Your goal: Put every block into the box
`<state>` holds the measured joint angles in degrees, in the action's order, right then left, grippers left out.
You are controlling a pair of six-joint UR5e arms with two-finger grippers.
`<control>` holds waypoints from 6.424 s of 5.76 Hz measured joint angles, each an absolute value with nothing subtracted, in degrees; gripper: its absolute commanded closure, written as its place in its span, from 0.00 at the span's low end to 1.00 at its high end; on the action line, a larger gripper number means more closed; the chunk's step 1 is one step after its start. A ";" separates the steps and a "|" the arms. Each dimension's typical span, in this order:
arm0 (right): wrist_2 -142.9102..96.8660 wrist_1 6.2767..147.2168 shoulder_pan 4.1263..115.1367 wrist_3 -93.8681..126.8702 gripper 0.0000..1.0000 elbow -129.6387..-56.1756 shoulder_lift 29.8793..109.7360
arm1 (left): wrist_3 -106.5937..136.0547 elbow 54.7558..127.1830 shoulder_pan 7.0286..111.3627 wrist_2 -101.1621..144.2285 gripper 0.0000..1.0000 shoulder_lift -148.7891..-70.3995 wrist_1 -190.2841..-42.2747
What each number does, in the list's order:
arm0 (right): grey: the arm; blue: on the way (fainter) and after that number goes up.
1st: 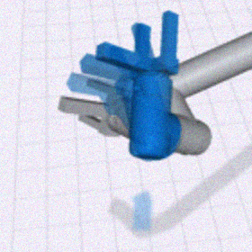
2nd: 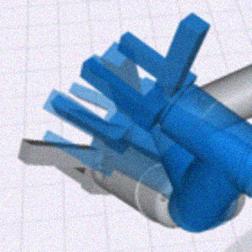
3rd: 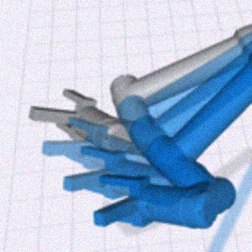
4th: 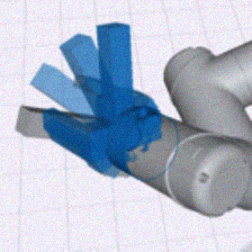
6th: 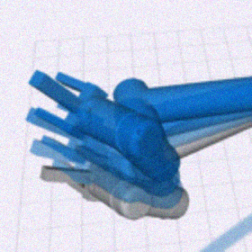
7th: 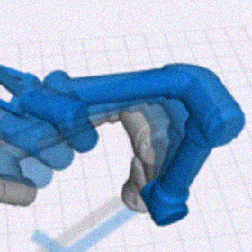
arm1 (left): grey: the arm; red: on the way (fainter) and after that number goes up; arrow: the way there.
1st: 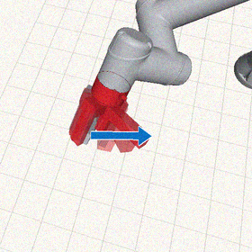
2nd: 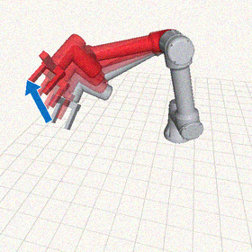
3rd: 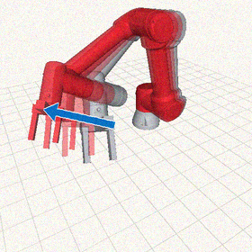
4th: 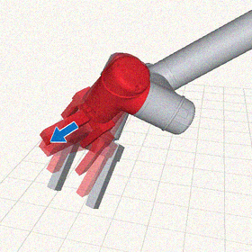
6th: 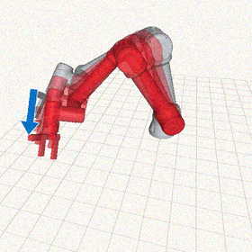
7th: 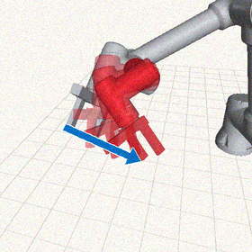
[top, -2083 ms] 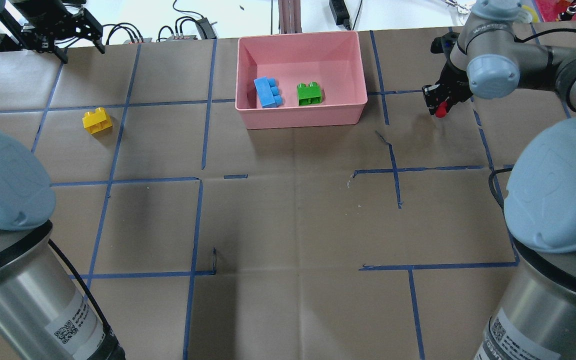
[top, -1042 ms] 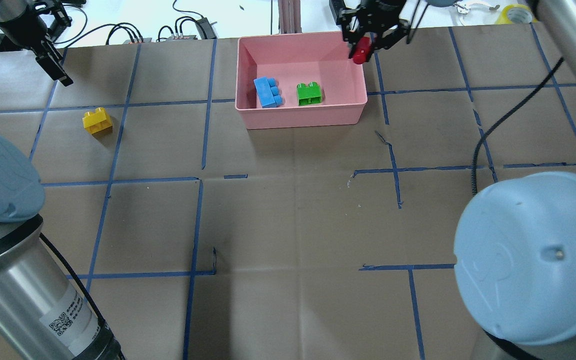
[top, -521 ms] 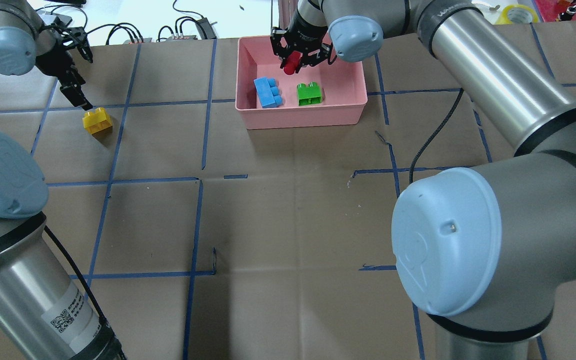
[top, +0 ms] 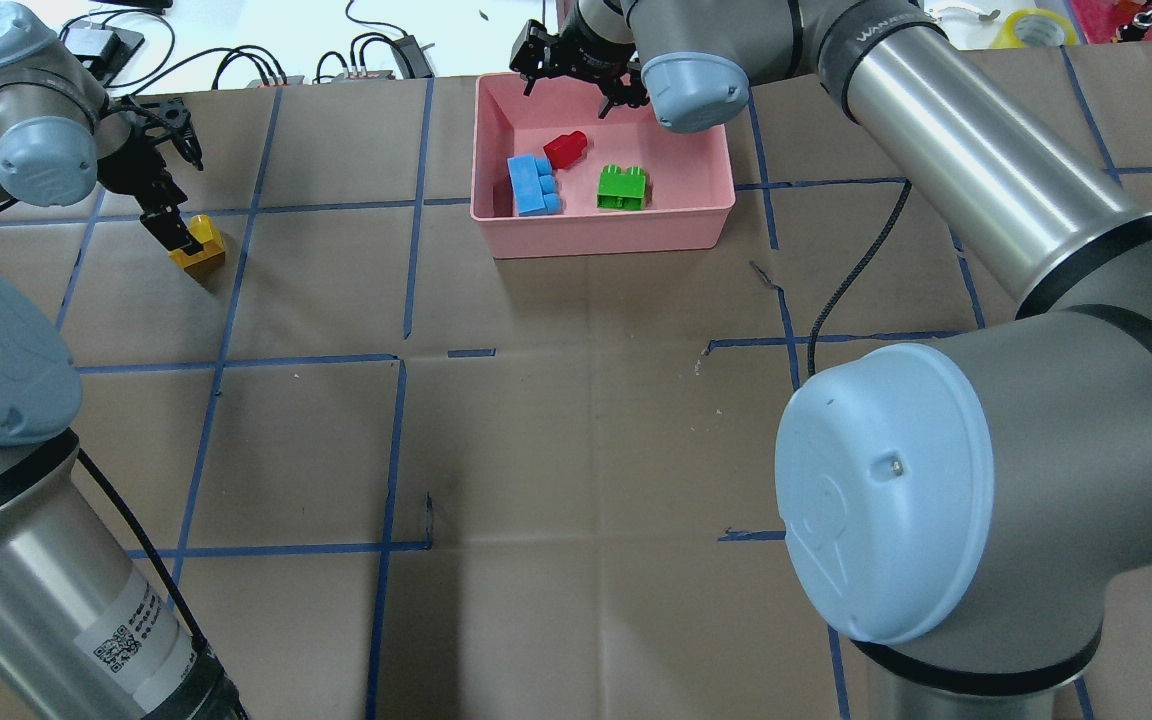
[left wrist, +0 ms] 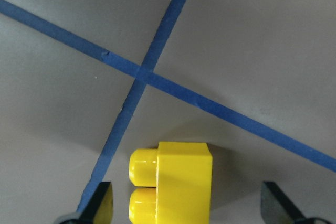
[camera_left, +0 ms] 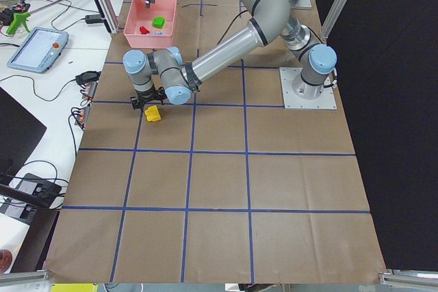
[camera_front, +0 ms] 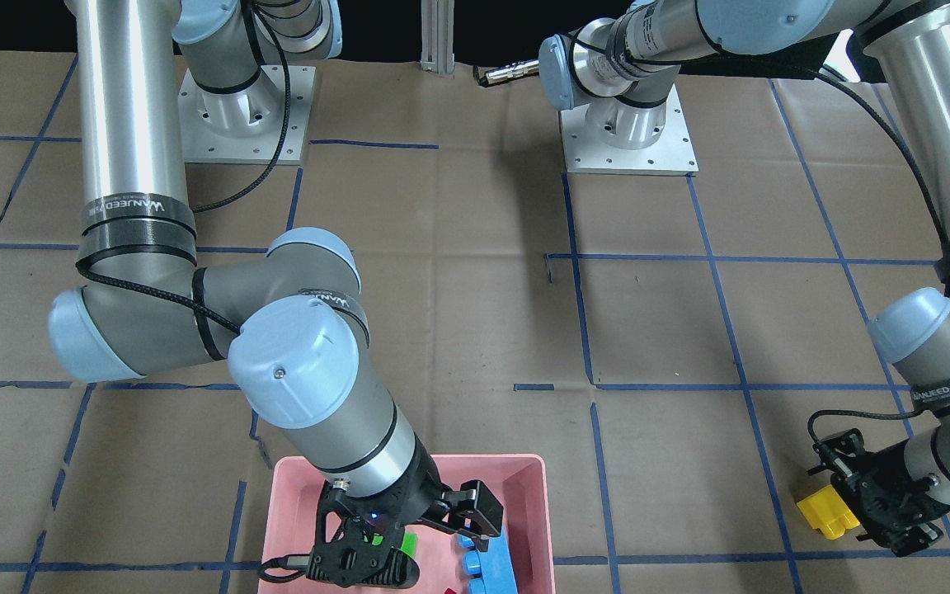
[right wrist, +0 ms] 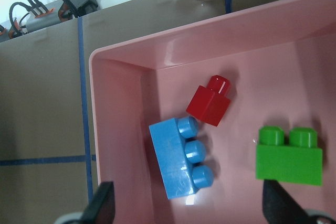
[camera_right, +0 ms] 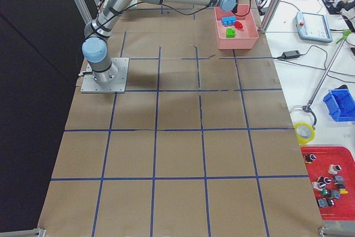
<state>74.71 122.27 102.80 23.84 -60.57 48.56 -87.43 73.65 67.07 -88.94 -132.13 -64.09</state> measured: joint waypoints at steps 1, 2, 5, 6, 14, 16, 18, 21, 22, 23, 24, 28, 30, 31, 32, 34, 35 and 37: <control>75.05 116.38 101.87 20.62 0.00 -61.19 51.77 | -87.57 73.70 66.97 -88.94 0.01 -132.53 -63.72; 76.81 107.95 100.52 14.03 0.00 -61.53 55.53 | -87.61 73.73 66.95 -88.95 0.01 -132.70 -63.56; 82.07 85.89 96.76 0.57 0.00 -61.82 67.76 | -87.94 73.77 66.97 -88.92 0.03 -133.94 -61.66; 84.68 81.02 95.99 -0.19 0.00 -62.70 71.54 | -88.00 73.81 66.97 -88.85 0.05 -134.07 -61.59; 91.60 92.69 95.56 0.28 0.00 -92.18 93.17 | -88.25 74.96 66.88 -89.69 0.72 -132.75 -61.64; 90.60 91.62 95.56 0.59 0.00 -92.37 93.88 | -86.48 73.60 67.05 -90.08 0.80 -130.54 -63.25; 90.49 88.77 95.60 0.80 0.00 -92.39 93.63 | -77.13 70.82 67.81 -89.92 0.81 -127.67 -67.15; 90.44 87.83 95.54 0.96 0.00 -92.74 93.50 | -47.45 63.47 75.78 -89.28 0.81 -128.34 -71.50; 90.44 87.70 95.56 0.96 0.00 -92.78 93.37 | -35.73 61.64 78.96 -88.51 0.81 -128.49 -72.58; 90.44 87.65 95.57 0.97 0.00 -92.80 93.07 | -23.65 59.99 82.83 -87.41 0.80 -128.70 -73.09; 90.44 87.63 95.53 0.97 0.00 -92.81 92.77 | -12.55 58.57 86.92 -85.57 0.80 -129.09 -73.45; 90.44 87.88 95.45 0.90 0.00 -92.81 92.56 | 9.56 52.93 98.87 -82.35 0.42 -134.47 -73.23; 90.41 87.89 95.45 0.88 0.00 -92.85 92.44 | 10.90 51.51 100.04 -83.60 0.00 -137.29 -72.52; 90.39 87.87 95.45 0.88 0.00 -92.83 92.29 | 11.32 51.45 100.15 -83.81 0.00 -137.15 -72.56; 90.42 87.83 95.45 0.88 0.00 -92.82 92.14 | 11.43 51.33 100.21 -84.74 0.00 -136.38 -73.13; 90.44 87.80 95.47 0.88 0.00 -92.81 92.04 | 11.17 51.61 99.27 -86.37 0.00 -130.54 -78.98; 90.44 87.80 95.48 0.88 0.00 -92.81 92.02 | 9.25 52.45 97.09 -86.49 0.00 -126.40 -83.98; 90.44 87.80 95.46 0.88 0.00 -92.81 92.02 | -0.46 57.87 91.69 -87.25 0.00 -119.23 -90.04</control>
